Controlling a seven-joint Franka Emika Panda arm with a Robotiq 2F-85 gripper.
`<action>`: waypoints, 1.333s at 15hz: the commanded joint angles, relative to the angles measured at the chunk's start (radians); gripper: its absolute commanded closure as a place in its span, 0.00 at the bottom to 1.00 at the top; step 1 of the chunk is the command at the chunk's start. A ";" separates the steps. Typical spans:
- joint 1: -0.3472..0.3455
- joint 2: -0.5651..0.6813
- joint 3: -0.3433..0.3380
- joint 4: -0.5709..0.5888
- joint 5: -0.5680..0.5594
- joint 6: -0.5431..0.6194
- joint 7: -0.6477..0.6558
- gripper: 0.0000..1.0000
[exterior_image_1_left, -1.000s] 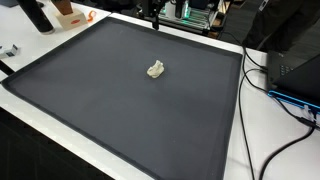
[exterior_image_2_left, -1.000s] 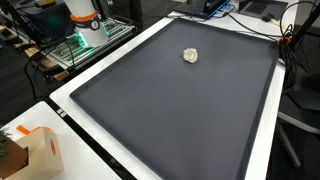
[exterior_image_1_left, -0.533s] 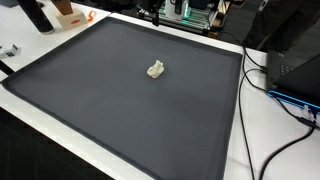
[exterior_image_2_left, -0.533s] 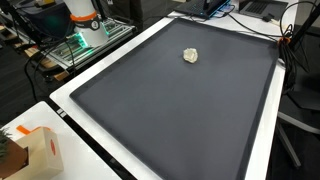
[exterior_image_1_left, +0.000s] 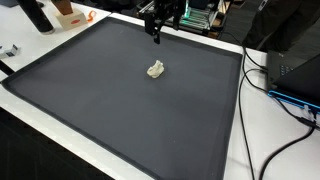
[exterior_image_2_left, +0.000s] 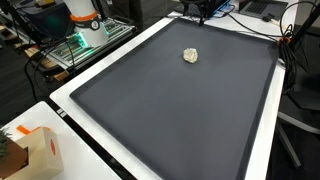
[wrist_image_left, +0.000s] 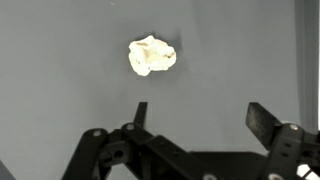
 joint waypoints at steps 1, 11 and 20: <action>-0.016 0.045 0.004 -0.034 0.013 0.050 -0.088 0.00; -0.024 0.131 0.001 -0.081 -0.036 0.224 -0.245 0.00; -0.020 0.195 -0.019 -0.091 -0.152 0.373 -0.184 0.00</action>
